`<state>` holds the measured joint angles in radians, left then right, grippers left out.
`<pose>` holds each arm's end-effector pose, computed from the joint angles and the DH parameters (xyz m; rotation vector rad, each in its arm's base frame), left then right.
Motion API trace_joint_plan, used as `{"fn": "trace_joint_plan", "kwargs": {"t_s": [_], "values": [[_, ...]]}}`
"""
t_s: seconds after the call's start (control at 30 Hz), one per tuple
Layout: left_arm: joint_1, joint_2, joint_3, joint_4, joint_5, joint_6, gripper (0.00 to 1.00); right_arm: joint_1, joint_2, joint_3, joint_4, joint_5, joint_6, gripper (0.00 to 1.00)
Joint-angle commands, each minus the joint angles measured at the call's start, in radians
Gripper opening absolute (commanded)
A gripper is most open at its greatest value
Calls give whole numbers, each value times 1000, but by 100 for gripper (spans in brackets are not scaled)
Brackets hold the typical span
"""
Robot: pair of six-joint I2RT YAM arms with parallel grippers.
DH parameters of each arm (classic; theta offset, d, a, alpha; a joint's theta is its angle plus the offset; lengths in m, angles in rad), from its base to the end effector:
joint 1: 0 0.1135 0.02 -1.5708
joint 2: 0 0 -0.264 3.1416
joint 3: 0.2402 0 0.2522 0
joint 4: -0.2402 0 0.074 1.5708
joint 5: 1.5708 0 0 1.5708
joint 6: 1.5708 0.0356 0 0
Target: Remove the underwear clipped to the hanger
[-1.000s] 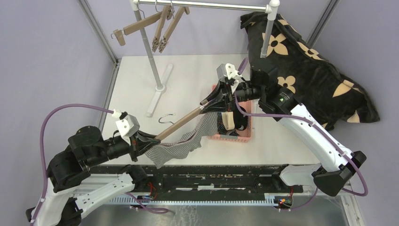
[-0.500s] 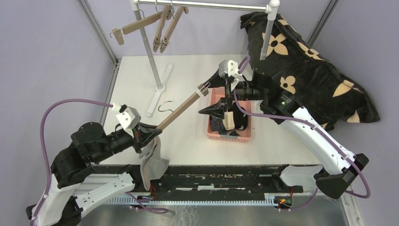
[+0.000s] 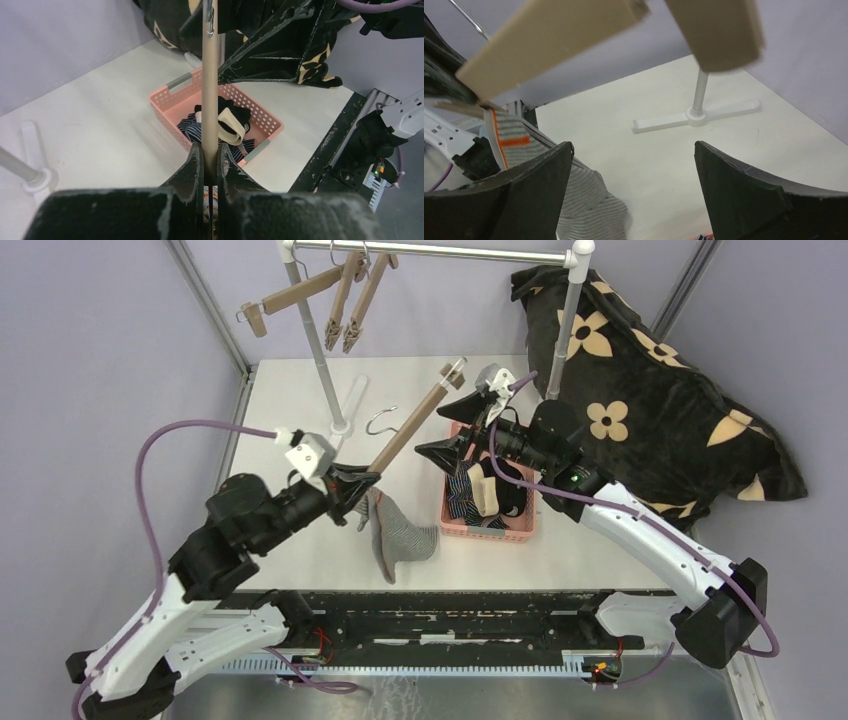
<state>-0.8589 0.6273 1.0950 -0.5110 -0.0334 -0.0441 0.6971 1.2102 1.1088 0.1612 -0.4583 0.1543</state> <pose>0.0710 -0.0805 0.4277 0.6316 1.5305 -0.6668 0.2064 0.1934 0.4017 -0.7903 1.3993 1.0153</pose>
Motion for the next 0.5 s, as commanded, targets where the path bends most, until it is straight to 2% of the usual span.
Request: {"fn": "trace_joint_plan", "kwargs": {"t_s": [0.0,0.13,0.27,0.47], "values": [[5,91,-26,292,95,-5,3,0,-12,-8,312,-2,106,97],[6,109,-68,403,114,-20,3,-17,-42,-31,404,-43,129,96],[8,63,-160,529,79,-42,3,-45,-73,-55,453,-55,156,96],[11,-23,-250,580,58,-54,3,-98,-78,-74,535,-99,240,96]]}}
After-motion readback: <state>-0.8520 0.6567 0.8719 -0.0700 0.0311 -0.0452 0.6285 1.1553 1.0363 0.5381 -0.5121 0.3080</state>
